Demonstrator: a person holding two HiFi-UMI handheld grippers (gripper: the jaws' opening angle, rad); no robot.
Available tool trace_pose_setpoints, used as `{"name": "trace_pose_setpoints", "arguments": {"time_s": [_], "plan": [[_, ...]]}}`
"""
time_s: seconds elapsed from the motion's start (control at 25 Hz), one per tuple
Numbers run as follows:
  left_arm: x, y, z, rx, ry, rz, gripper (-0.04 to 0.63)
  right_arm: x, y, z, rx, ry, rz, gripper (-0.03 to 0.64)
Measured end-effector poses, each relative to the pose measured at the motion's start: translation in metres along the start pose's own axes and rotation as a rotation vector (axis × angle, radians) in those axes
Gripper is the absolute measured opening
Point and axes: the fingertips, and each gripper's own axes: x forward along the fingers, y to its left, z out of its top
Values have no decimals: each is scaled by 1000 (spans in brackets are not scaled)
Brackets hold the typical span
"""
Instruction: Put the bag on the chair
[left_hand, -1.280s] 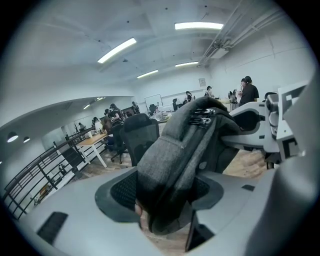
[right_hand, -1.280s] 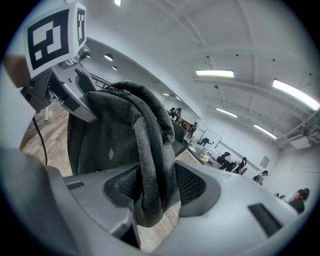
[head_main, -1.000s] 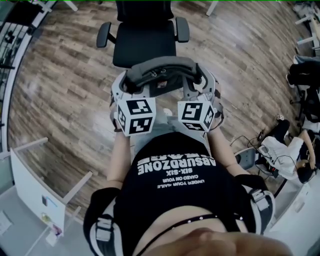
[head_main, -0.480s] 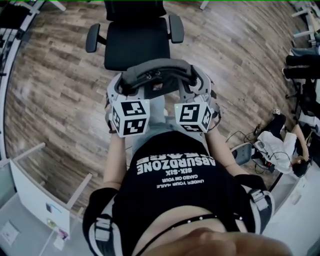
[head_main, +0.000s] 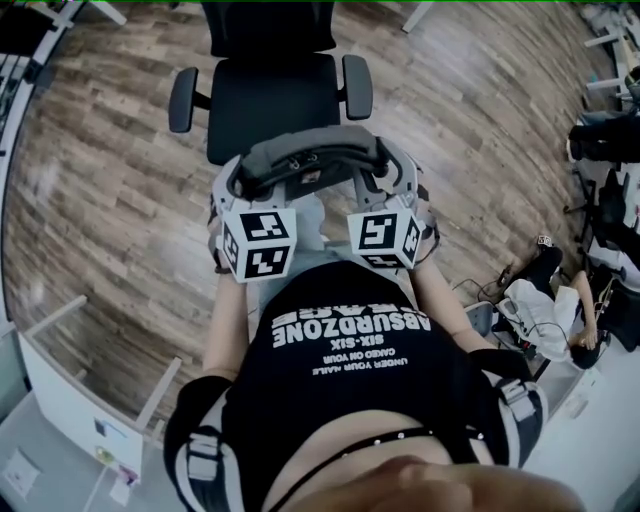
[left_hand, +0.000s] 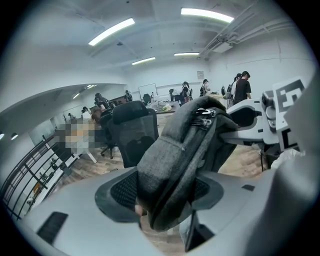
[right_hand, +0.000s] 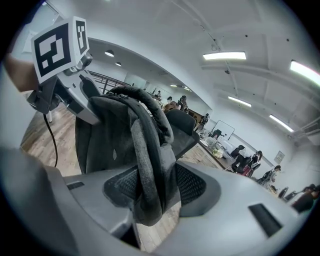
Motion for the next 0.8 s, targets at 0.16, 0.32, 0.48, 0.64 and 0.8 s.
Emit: {"name": "trace_pose_setpoints", "arguments": {"time_s": [0.16,0.32,0.48,0.64,0.8], "plan": [[27,27,20,-4,0,6,264,37,-11,19,-8,-3,12,194],[49,52,38,-5,-2,2,264,69,-22,38,-8,1,15,194],[72,74,51,-1,-1,-4,264,98,-29,50,-12,14,18,195],[93,86,68,17,-3,-19,264,123,-43,57,-4,19,9,195],[108,102,82,16,-16,-13,264,145,-52,70,-14,5,7,195]]}}
